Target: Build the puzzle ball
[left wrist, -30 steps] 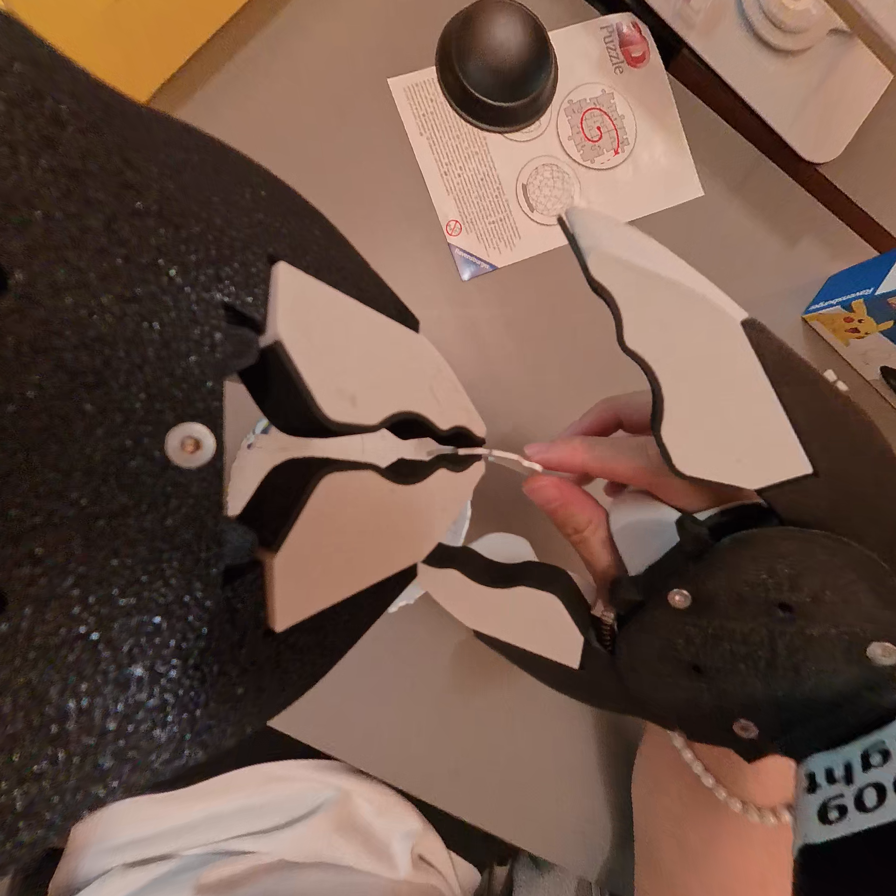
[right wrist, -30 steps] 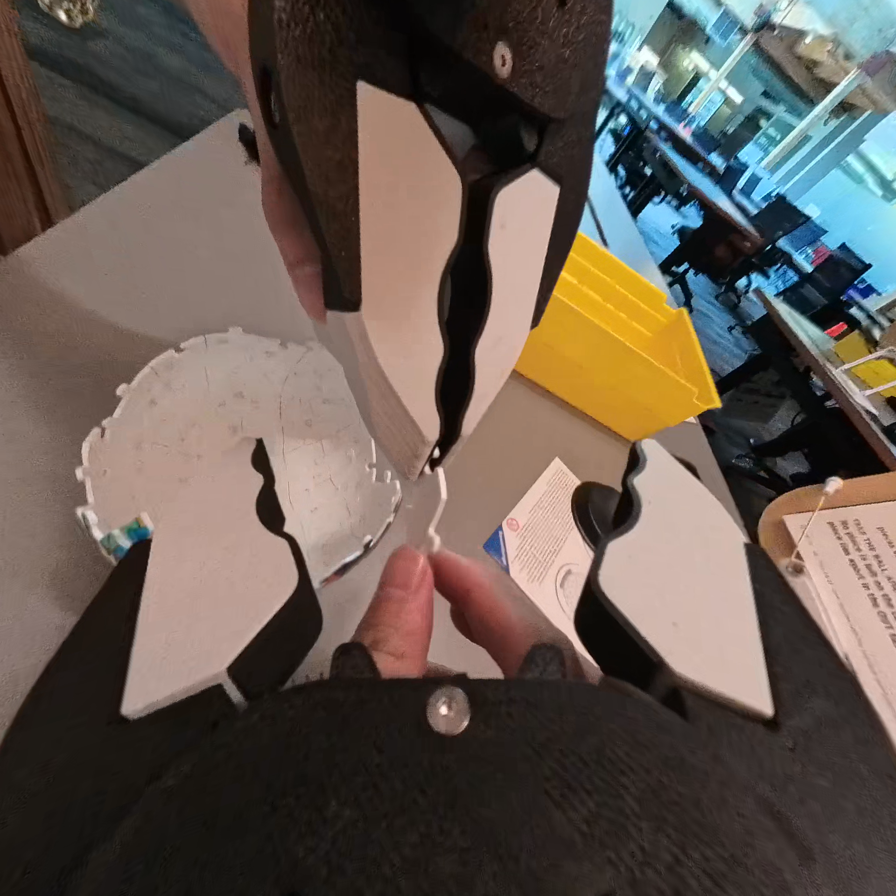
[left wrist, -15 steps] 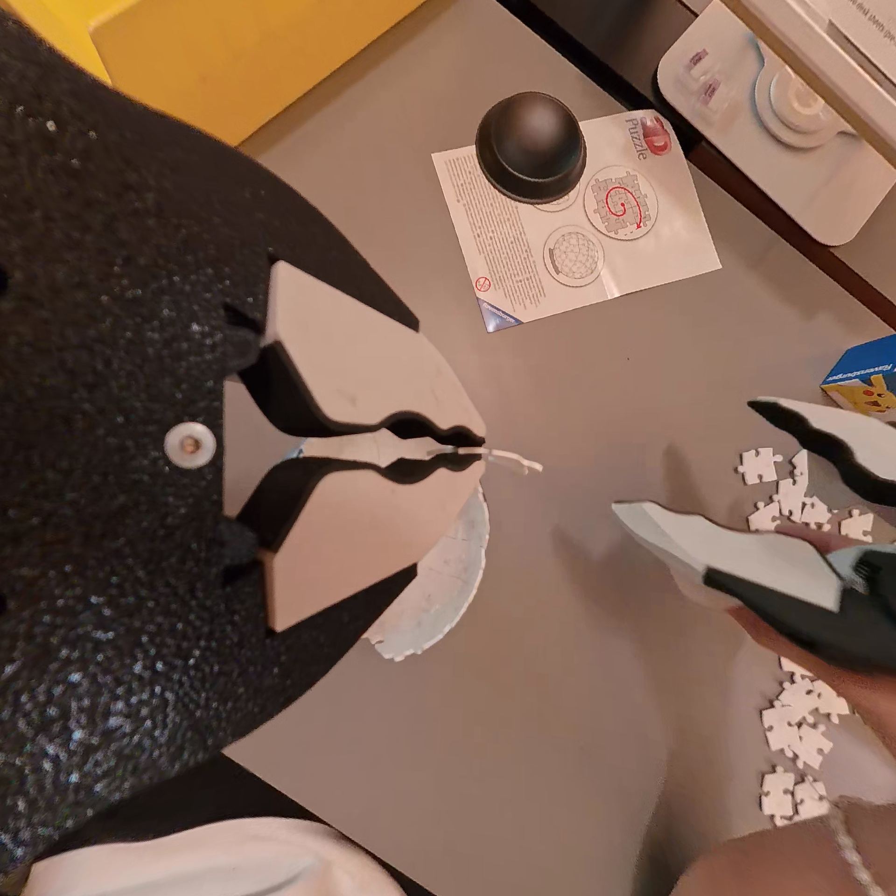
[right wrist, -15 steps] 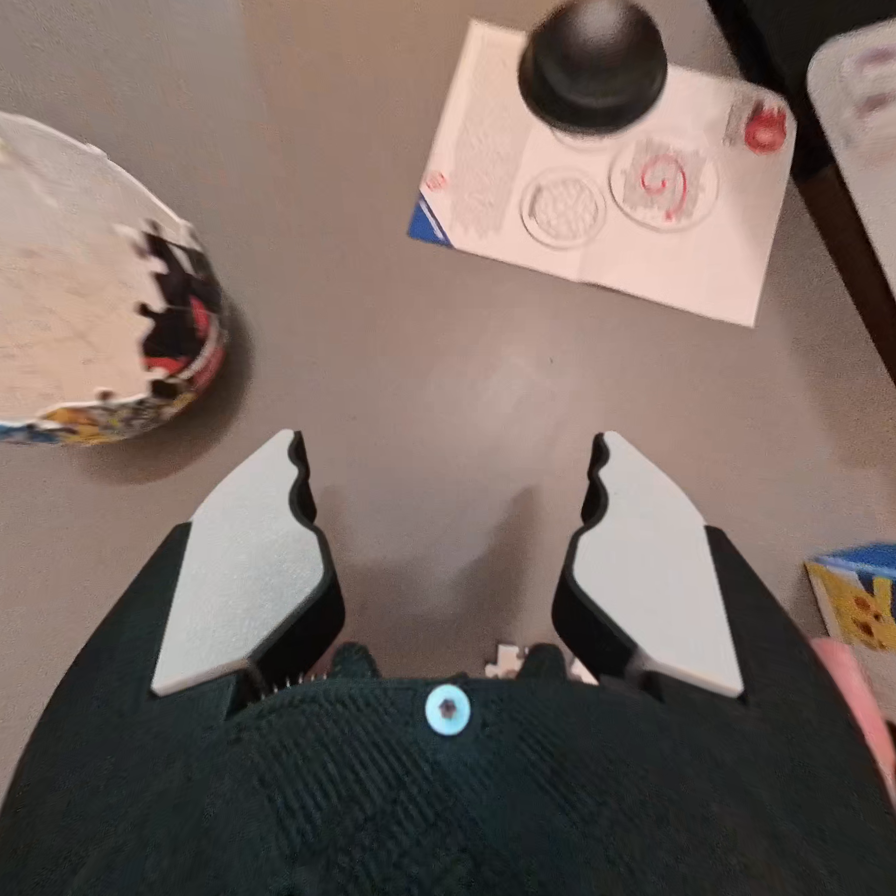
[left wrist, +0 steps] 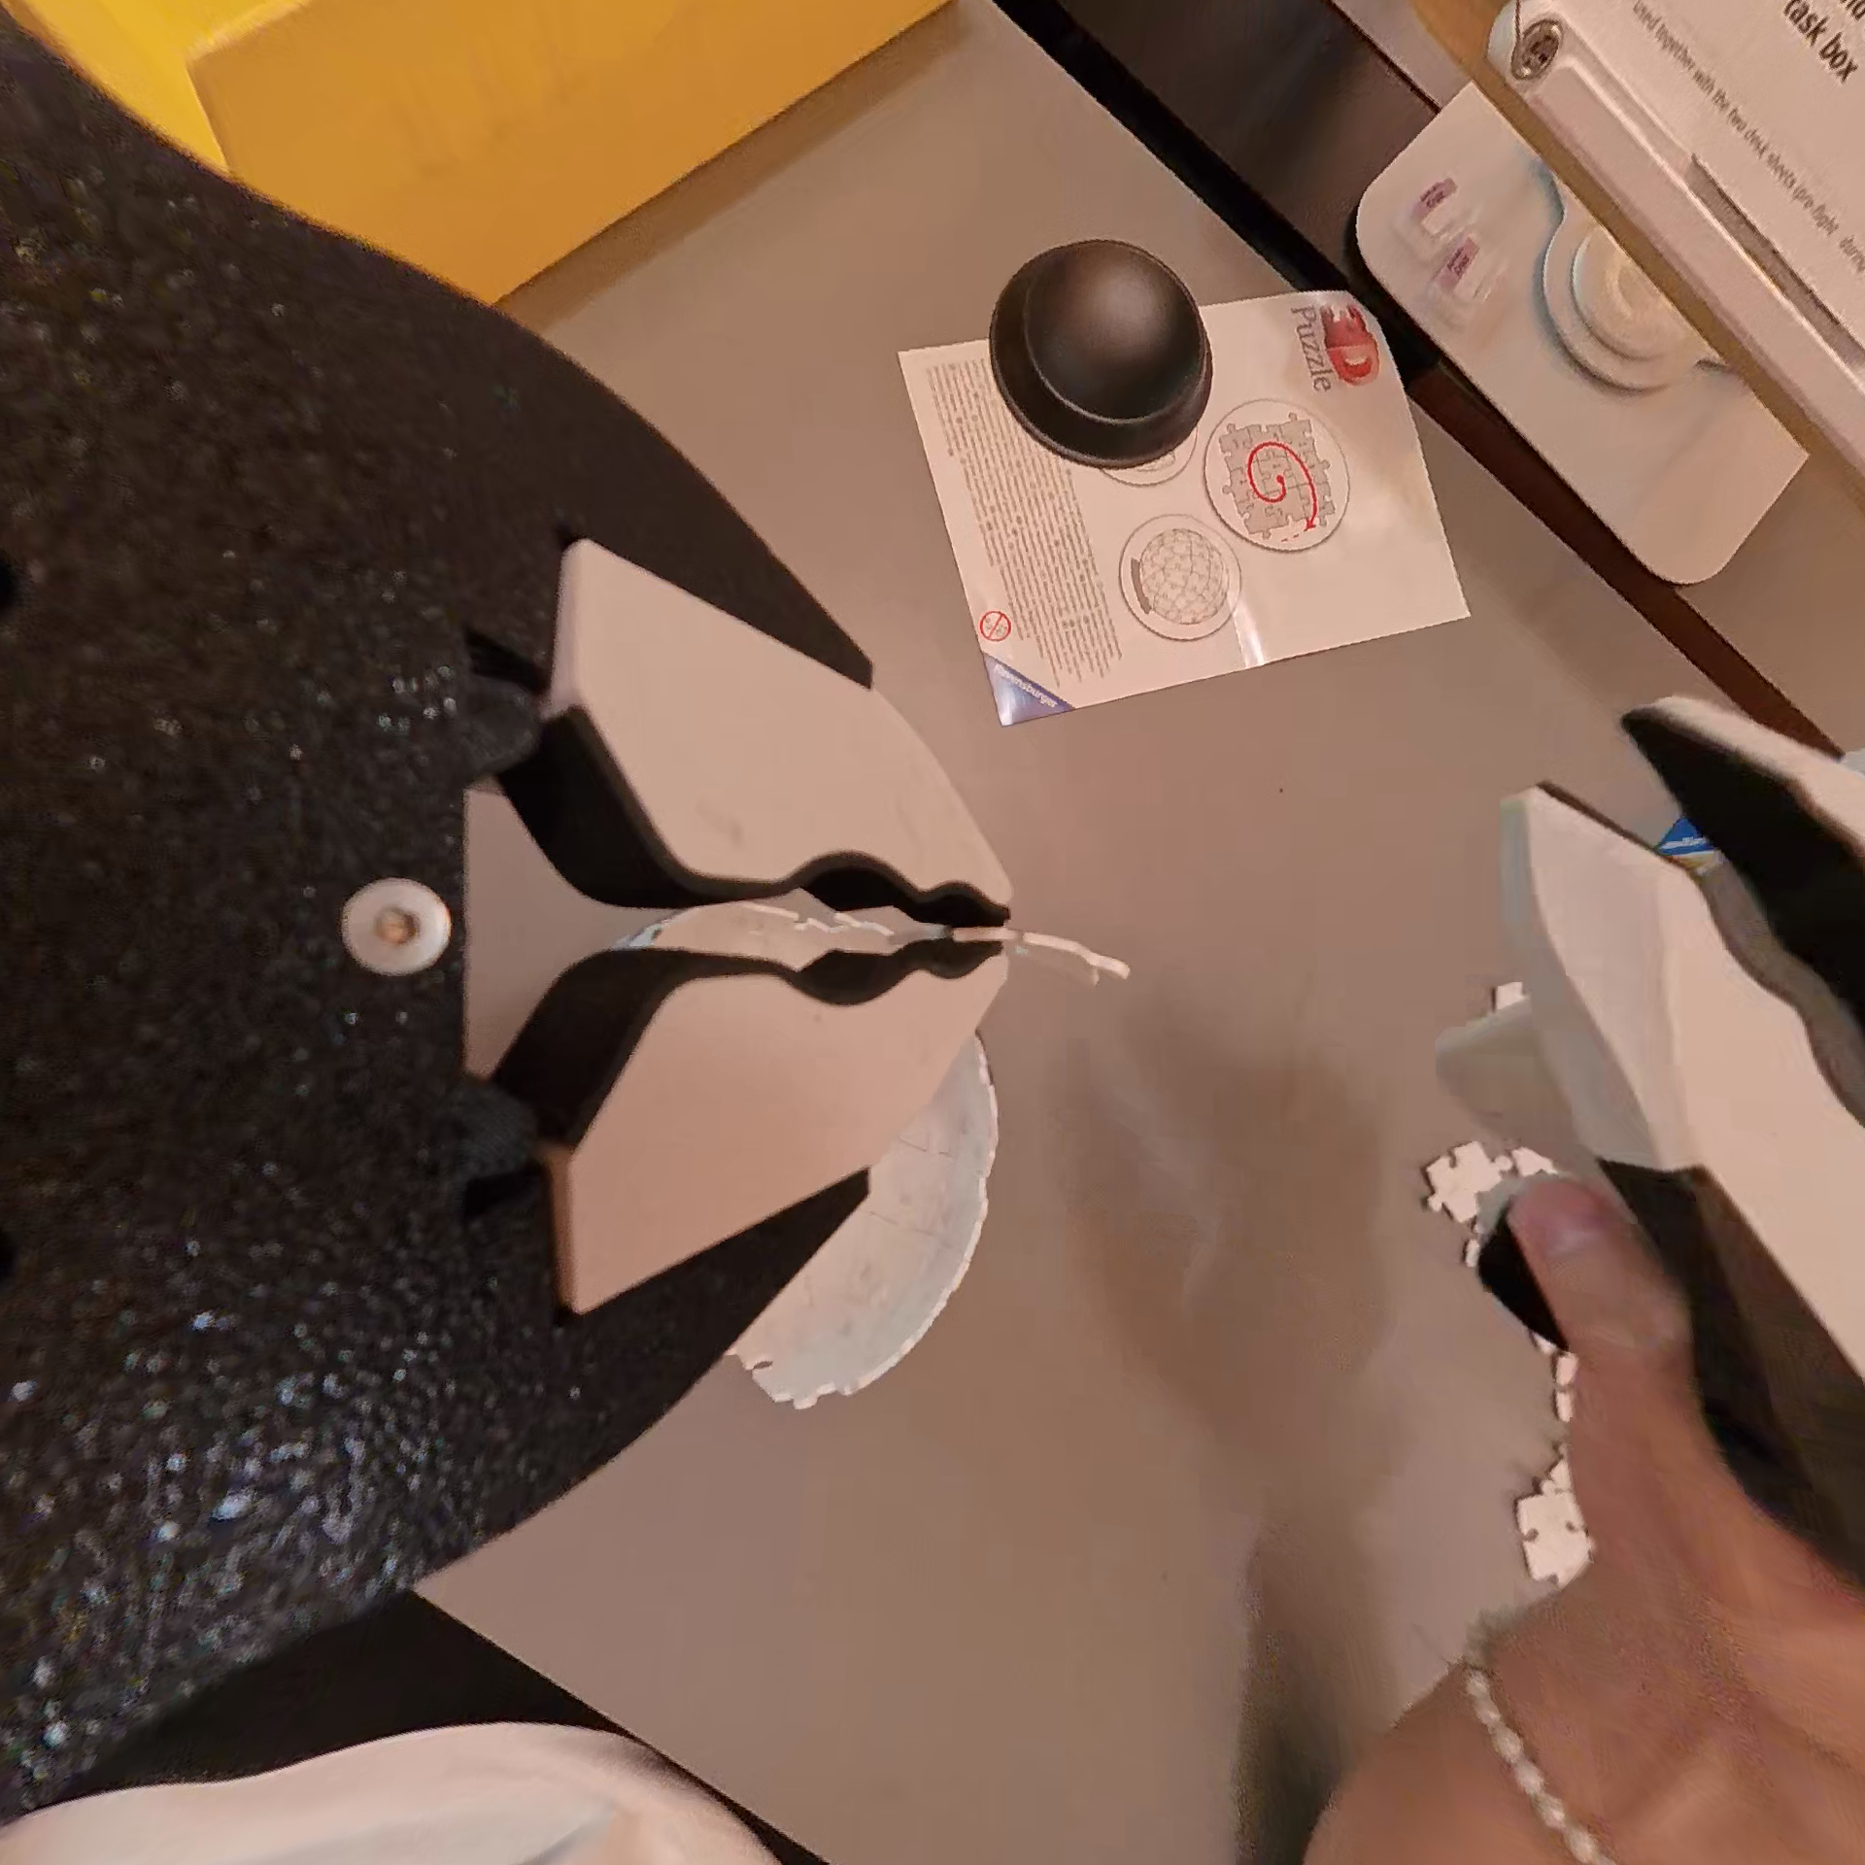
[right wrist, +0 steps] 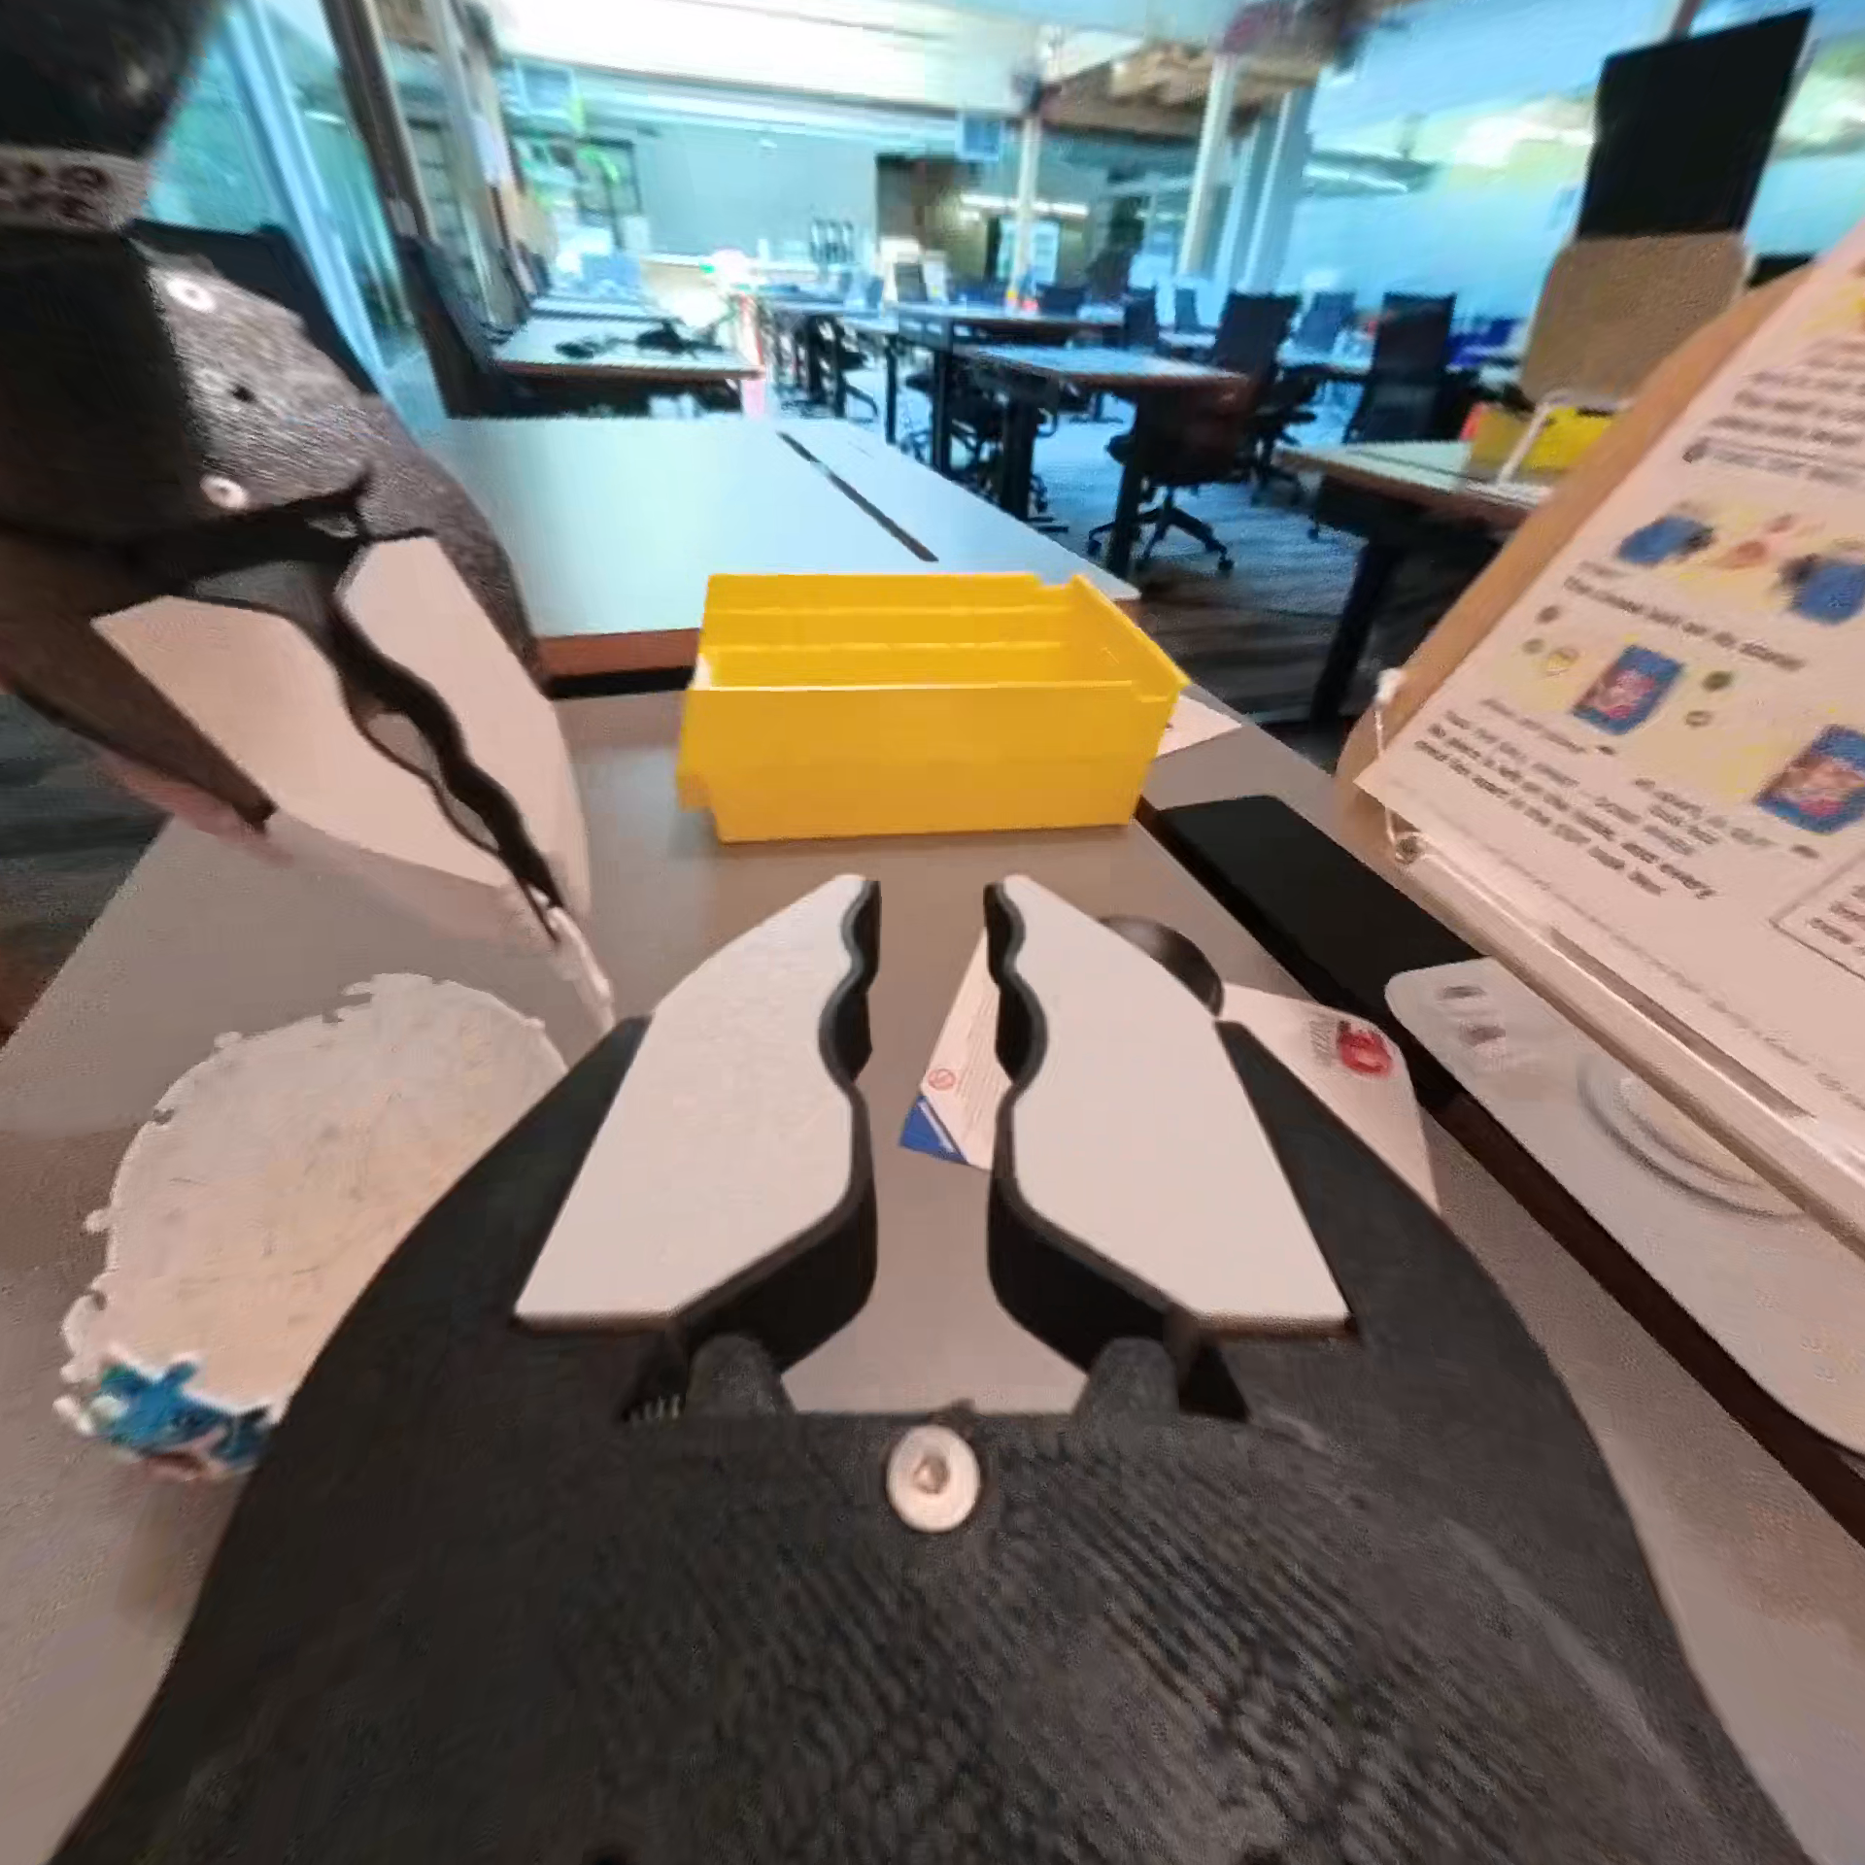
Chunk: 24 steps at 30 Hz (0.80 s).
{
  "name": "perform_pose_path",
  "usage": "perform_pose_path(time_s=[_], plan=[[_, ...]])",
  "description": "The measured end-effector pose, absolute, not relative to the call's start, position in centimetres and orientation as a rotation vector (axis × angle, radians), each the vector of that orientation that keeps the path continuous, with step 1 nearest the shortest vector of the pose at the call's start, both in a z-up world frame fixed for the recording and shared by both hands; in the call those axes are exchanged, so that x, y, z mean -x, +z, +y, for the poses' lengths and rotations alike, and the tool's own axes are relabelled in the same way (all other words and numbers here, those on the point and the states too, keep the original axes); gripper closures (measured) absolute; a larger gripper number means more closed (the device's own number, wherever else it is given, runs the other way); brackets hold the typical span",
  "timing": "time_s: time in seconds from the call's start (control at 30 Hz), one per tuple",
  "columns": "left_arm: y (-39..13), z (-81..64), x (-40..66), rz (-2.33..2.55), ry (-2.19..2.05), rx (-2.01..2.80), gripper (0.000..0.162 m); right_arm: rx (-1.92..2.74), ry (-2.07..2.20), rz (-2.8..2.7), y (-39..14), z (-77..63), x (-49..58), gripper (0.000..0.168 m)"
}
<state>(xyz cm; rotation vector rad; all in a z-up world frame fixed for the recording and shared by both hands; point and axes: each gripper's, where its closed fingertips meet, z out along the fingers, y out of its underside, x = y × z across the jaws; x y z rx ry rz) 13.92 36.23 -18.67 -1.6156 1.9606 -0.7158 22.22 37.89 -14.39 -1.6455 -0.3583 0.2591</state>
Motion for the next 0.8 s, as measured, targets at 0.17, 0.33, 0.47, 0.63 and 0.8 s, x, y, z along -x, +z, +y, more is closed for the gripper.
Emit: perform_pose_path(time_s=[0.17, 0.33, 0.47, 0.63, 0.8], plan=[[-18.1, 36.1, -14.4, 1.948, -0.776, 1.614, 0.160, 1.777, 0.370, -0.721, -18.2, 36.0, -17.3, 0.087], [-18.0, 35.8, -14.5, 1.967, -0.780, 1.597, 0.160, 1.702, 0.415, -0.760, -17.1, 35.5, -16.3, 0.145], [-18.1, 35.4, -14.4, 1.990, -0.779, 1.586, 0.160, 1.637, 0.516, -0.777, -17.0, 35.3, -15.0, 0.165], [-18.4, 35.7, -13.3, 2.006, -0.755, 1.601, 0.160, 1.607, 0.562, -0.817, -17.6, 35.4, -13.9, 0.166], [-17.6, 35.4, -12.6, 1.913, -0.921, 1.614, 0.159, 1.575, 0.610, -0.824, -17.1, 35.2, -12.9, 0.166]])
